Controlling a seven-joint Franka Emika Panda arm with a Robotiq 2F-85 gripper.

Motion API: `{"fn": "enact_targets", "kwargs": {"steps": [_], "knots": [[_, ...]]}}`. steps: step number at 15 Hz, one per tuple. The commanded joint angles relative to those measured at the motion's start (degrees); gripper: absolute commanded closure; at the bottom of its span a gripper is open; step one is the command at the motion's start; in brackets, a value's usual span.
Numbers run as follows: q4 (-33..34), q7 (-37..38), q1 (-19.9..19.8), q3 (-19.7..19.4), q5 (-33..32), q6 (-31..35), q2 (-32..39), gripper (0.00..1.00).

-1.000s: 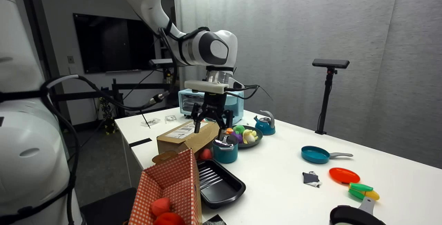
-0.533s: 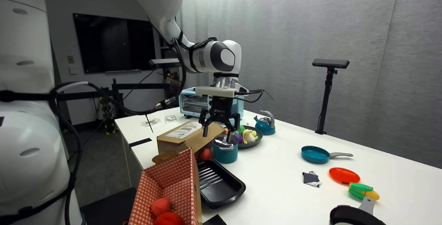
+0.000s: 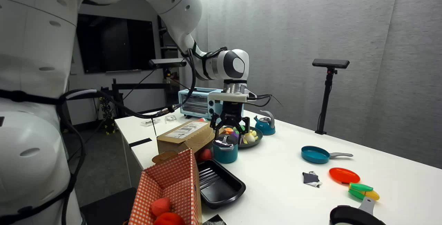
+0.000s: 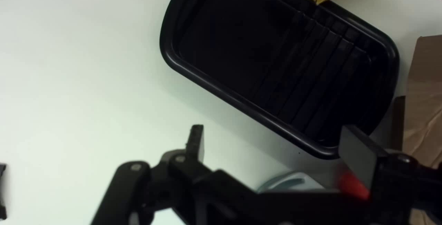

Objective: Take the lid from the blue pot and place it on the table

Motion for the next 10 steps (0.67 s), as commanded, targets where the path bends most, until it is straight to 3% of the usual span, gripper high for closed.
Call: {"fn": "enact_targets", "kwargs": {"steps": [1, 7, 10], "knots": [[5.50, -0.76, 0.47, -0.07, -2.23, -3.35, 3.80, 0.00], [8.86, -2.30, 0.48, 0.00, -2.99, -5.38, 6.17, 0.00], [11.31, -0.55, 2.49, 1.06, -3.00, -4.33, 10.67, 0.00]]}}
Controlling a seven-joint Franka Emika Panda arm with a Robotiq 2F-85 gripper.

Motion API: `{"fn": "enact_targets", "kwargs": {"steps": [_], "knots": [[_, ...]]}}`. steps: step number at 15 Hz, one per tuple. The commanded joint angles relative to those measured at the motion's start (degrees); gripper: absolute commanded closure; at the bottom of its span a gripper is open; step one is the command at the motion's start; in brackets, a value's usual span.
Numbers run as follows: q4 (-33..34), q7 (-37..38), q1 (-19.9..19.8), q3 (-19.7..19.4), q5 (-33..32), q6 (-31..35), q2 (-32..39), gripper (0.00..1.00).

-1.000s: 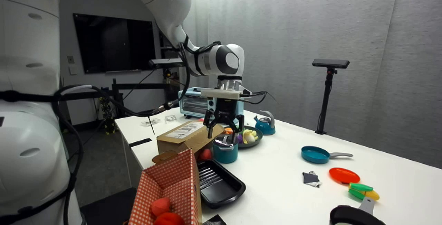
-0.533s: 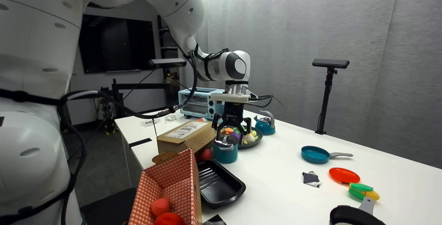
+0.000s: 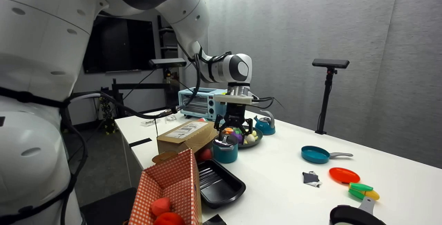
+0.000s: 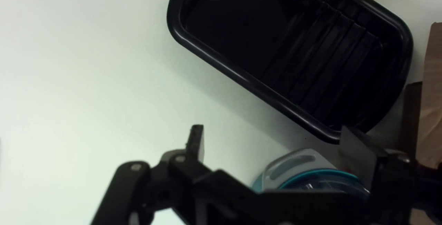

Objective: Take the lid from the blue pot and place it on the table

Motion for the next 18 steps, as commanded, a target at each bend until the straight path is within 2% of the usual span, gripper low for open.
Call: {"fn": "enact_targets", "kwargs": {"steps": [1, 7, 18], "knots": [[4.80, 0.85, 2.38, 0.92, -1.82, -1.85, 5.37, 0.00], [8.12, 0.63, 5.08, 1.12, -2.60, -2.50, 9.61, 0.00], [7.32, 1.31, 5.90, 1.11, -4.85, -3.31, 6.49, 0.00]]}}
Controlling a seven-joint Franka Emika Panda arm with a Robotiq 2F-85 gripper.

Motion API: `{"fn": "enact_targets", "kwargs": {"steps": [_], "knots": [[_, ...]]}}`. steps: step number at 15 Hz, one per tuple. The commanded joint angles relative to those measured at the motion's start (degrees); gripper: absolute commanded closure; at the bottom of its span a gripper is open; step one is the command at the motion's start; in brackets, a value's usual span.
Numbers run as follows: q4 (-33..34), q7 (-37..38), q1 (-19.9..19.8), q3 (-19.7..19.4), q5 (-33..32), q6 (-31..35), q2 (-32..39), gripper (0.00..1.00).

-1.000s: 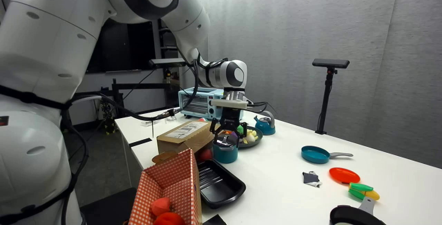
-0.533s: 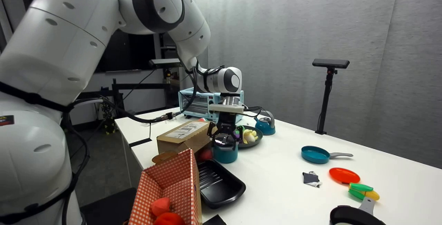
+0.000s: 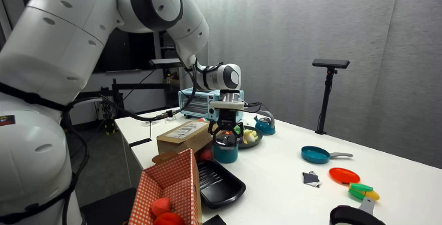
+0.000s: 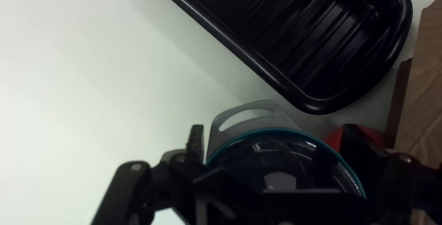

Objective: Take the lid from the blue pot and place it on the table

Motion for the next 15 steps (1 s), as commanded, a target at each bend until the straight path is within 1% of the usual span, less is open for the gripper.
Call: {"fn": "enact_targets", "kwargs": {"steps": [1, 6, 15], "knots": [[0.97, 1.24, 1.04, 0.05, -2.44, -2.69, -1.22, 0.00], [1.15, 1.44, 1.89, 0.22, -3.29, -2.73, -1.67, 0.00], [1.03, 0.56, 2.64, 1.37, -3.75, 0.38, -2.73, 0.00]]}}
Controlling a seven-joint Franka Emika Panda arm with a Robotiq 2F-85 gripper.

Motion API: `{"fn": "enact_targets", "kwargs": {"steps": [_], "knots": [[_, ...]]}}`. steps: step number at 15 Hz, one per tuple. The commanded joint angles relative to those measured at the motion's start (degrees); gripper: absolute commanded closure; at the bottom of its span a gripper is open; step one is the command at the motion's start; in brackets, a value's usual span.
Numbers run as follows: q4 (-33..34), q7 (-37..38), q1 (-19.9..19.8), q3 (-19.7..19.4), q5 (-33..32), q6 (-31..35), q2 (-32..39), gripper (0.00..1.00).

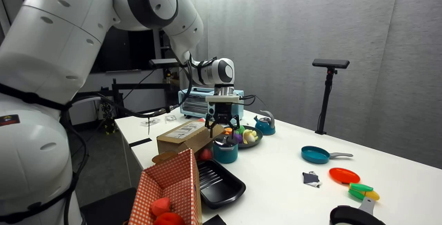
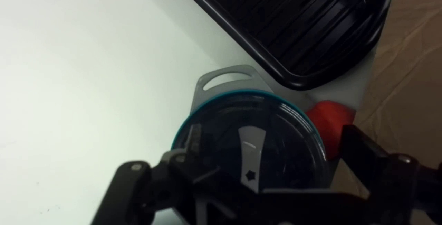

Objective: Take the lid from the blue pot and place it on the table

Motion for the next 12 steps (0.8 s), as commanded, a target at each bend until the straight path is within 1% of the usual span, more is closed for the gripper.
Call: {"fn": "enact_targets", "kwargs": {"steps": [1, 4, 8, 12], "knots": [[-0.55, 0.16, 0.53, 0.48, -2.49, 1.36, -1.83, 0.00], [-1.21, -0.42, 0.29, 0.72, -2.88, 3.46, -2.60, 0.00], [-2.37, -1.09, -0.28, 0.44, -3.81, 7.95, -2.94, 0.00], [-3.29, -0.57, -0.77, 0.13, -3.32, 10.43, -2.92, 0.00]]}}
